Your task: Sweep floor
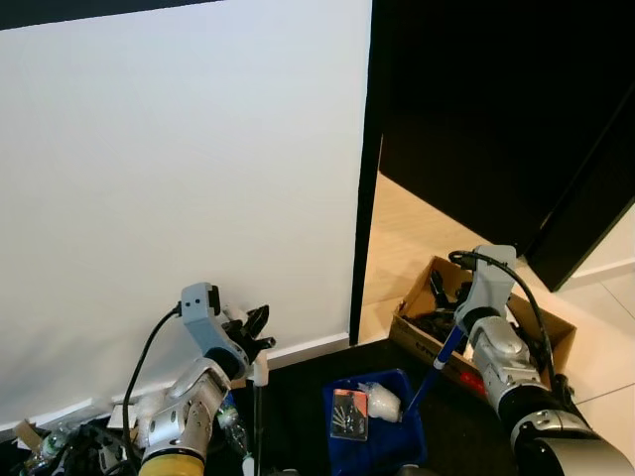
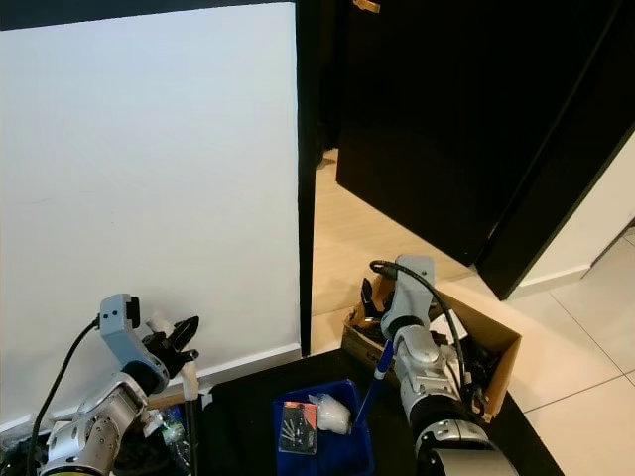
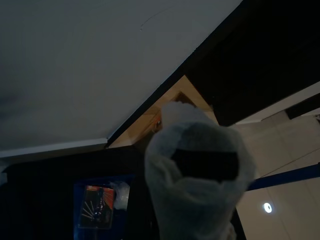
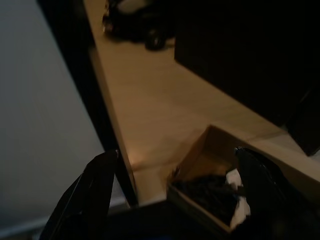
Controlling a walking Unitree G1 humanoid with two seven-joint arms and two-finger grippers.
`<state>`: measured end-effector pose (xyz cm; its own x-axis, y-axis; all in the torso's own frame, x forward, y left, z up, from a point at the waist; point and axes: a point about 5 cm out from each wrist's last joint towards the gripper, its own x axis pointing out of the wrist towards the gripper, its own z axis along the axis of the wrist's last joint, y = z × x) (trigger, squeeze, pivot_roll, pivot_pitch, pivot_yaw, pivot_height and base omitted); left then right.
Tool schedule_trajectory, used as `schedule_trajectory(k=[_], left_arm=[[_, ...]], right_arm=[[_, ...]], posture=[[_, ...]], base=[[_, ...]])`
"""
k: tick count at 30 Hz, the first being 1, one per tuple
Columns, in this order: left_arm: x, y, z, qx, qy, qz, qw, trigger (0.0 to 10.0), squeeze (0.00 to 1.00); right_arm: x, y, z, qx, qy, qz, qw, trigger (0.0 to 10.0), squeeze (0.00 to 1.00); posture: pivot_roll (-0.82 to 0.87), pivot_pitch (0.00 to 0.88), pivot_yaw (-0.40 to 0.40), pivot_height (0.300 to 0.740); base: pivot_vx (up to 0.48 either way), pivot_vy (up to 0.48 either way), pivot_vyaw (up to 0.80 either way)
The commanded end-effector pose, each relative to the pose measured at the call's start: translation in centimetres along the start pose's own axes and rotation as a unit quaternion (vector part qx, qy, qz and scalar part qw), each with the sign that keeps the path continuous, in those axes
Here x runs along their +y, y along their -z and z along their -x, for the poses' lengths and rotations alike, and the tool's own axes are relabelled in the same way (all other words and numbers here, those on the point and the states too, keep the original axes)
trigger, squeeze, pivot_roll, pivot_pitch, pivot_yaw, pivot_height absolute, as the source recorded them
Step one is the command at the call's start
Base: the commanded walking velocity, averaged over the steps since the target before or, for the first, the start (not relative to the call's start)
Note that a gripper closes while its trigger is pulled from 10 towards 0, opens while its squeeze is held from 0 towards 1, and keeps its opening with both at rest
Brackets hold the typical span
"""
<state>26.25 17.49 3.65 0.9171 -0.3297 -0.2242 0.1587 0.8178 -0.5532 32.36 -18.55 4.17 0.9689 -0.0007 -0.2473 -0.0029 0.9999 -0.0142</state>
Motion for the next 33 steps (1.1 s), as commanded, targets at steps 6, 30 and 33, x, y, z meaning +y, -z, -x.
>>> schedule_trajectory(k=[6,30,33], left_arm=[[-1.4,-0.1,-0.3,-0.001,0.014,-0.012,1.0,10.0,0.0],[-1.2,0.4,-0.1,0.008,-0.002,-0.019,1.0,10.0,0.0],[-1.2,0.4,-0.1,0.008,-0.002,-0.02,1.0,10.0,0.0]], right_arm=[[-1.1,0.7,0.0,0.045,0.009,0.02,0.999,10.0,0.0],[-1.4,1.1,-0.2,0.079,0.009,0.027,0.996,0.0,0.0],[-1.3,1.1,-0.2,0.081,0.006,0.022,0.996,0.0,0.0]], posture=[[0.15,0.018,0.021,0.74],[0.15,0.007,0.014,0.74],[0.14,0.006,0.013,0.74]], base=[[0.0,0.0,0.0],[0.0,0.0,0.0],[0.0,0.0,0.0]])
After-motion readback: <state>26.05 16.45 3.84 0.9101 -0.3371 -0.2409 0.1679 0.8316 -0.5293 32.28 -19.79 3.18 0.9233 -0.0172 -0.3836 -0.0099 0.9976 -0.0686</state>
